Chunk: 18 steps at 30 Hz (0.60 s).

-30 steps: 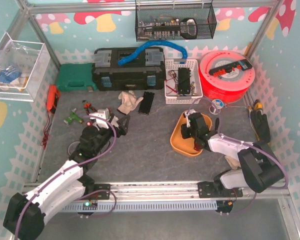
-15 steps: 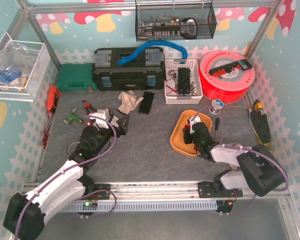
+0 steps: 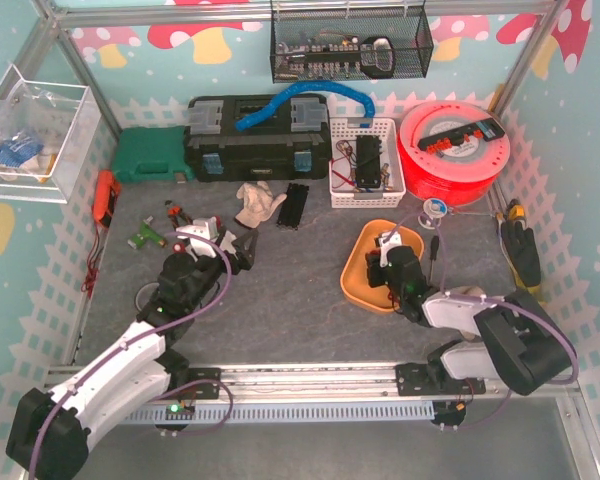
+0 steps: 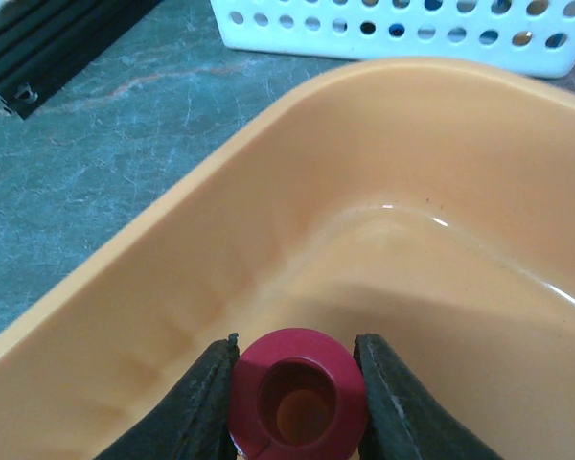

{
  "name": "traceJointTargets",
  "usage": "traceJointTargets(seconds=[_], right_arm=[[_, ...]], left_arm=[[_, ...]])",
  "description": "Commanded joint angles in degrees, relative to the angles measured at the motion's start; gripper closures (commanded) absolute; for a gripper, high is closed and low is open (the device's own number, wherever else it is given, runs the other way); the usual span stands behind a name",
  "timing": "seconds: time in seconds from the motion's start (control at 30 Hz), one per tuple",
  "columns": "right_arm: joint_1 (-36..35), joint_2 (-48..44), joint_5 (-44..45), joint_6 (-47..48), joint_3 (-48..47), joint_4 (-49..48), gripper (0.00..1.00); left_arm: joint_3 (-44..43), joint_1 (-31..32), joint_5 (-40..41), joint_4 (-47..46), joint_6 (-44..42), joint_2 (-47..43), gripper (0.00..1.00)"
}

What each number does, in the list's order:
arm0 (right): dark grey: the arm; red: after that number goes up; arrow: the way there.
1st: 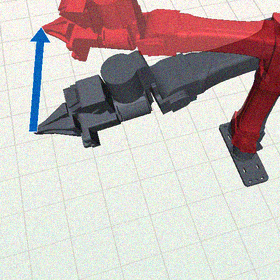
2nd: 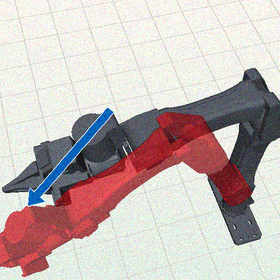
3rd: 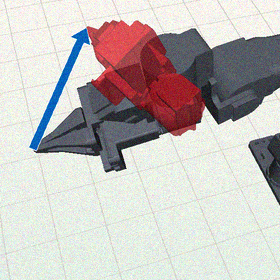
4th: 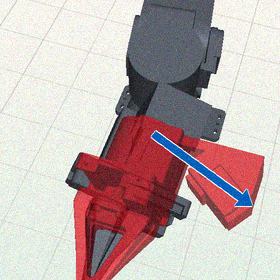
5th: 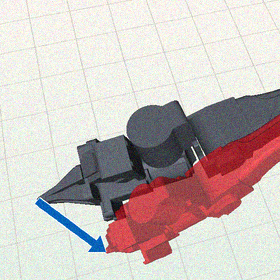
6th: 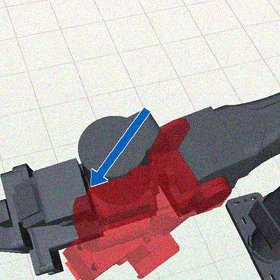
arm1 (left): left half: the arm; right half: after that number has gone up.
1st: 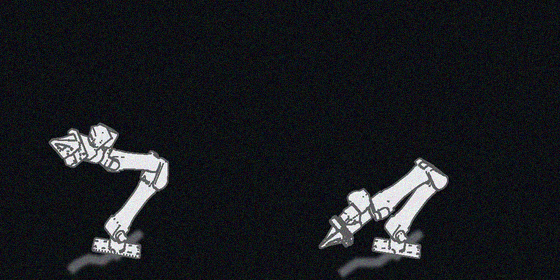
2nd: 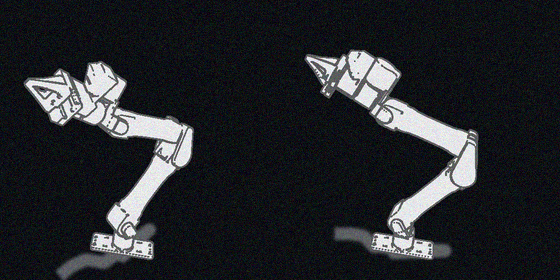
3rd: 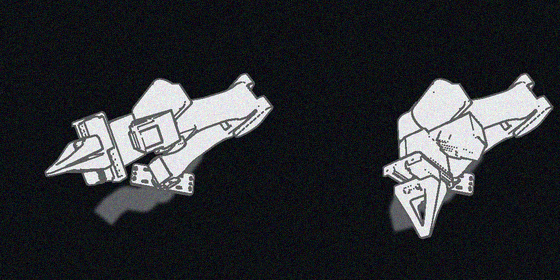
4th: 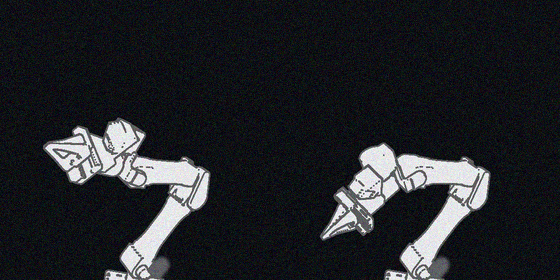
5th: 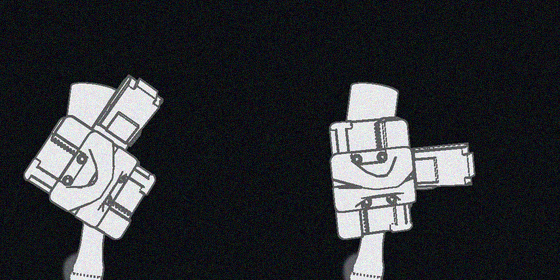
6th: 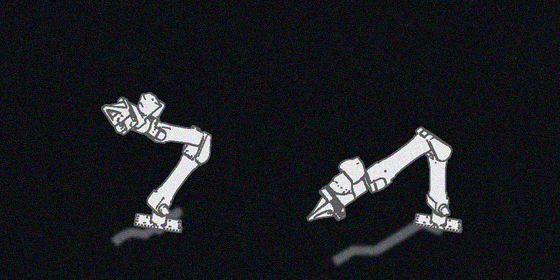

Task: Install the large spring

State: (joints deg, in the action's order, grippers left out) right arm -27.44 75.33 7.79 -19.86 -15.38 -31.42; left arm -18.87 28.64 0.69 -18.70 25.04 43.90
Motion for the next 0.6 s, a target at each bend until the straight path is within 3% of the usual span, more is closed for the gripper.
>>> traceJointTargets(seconds=[0.0, 0.17, 0.3, 0.43, 0.57], right_arm=[[-0.3, -4.8, 0.0, 0.9, -0.7, 1.3, 0.88], [-0.4, -14.4, -1.6, 0.2, -7.0, 14.3, 0.96], [-0.4, -19.8, -10.9, 0.7, -13.0, 21.0, 1.0], [-0.7, -21.5, -22.5, -1.6, -17.4, 22.9, 1.0], [-3.5, -20.5, -27.8, -5.6, -21.2, 22.1, 1.0]], left_arm=[[0.6, 0.4, 1.2, 0.7, -0.9, -0.8, 0.01], [0.8, 0.4, 3.1, 0.4, 0.2, -1.0, 0.01], [3.2, 1.2, -2.0, -6.9, -2.6, -0.1, 0.01], [4.1, 3.3, -7.4, -13.7, -7.9, 2.6, 0.11], [3.2, 8.2, -8.0, -18.1, -15.0, 4.6, 0.23]])
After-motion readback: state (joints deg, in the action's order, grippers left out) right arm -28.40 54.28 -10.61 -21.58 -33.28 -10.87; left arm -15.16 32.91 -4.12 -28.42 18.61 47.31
